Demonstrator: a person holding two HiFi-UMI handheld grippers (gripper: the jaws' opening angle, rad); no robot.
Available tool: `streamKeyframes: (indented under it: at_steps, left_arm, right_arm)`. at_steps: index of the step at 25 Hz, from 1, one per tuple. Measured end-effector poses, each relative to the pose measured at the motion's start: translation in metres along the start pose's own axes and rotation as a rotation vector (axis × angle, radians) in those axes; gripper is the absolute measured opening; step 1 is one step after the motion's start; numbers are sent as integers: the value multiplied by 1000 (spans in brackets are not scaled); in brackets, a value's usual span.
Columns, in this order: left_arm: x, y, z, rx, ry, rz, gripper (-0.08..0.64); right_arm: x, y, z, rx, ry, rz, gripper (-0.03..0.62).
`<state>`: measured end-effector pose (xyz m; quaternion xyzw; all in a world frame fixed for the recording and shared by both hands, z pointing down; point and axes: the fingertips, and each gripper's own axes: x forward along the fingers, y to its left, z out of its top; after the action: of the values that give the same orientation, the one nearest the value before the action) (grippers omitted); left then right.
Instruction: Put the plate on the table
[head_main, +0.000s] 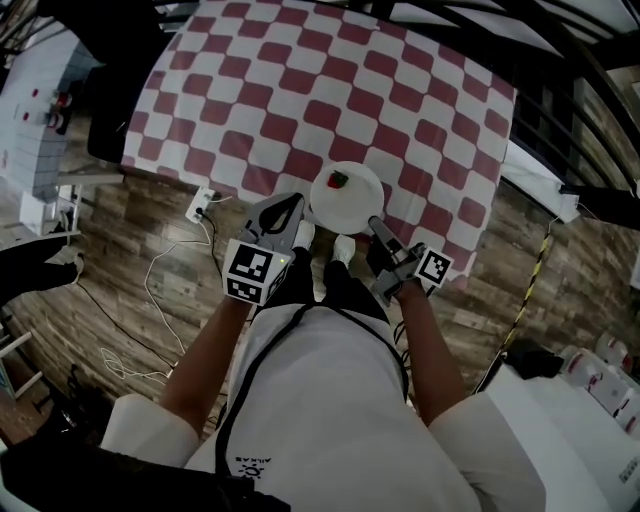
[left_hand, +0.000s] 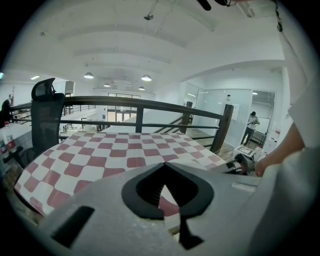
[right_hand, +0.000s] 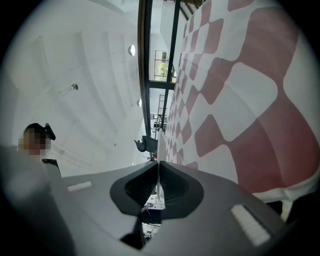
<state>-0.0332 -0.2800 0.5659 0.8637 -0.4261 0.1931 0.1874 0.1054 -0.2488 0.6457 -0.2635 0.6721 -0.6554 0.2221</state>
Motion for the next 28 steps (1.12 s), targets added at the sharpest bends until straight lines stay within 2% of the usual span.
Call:
streamKeyframes:
  at_steps: [11, 19, 26, 28]
  left_arm:
    - [9, 0, -27, -16, 45, 1, 5]
    - [14, -3, -25, -21, 48, -9, 5]
    - [11, -1, -25, -14, 48, -17, 5]
    - [11, 0, -25, -10, 49, -21, 5]
  right_arm:
    - [6, -30, -4, 7, 24, -51, 20]
    - [6, -43, -5, 13, 31, -95, 20]
    - [6, -52, -2, 10, 17, -160, 20]
    - [6, -59, -1, 16, 15, -204, 17]
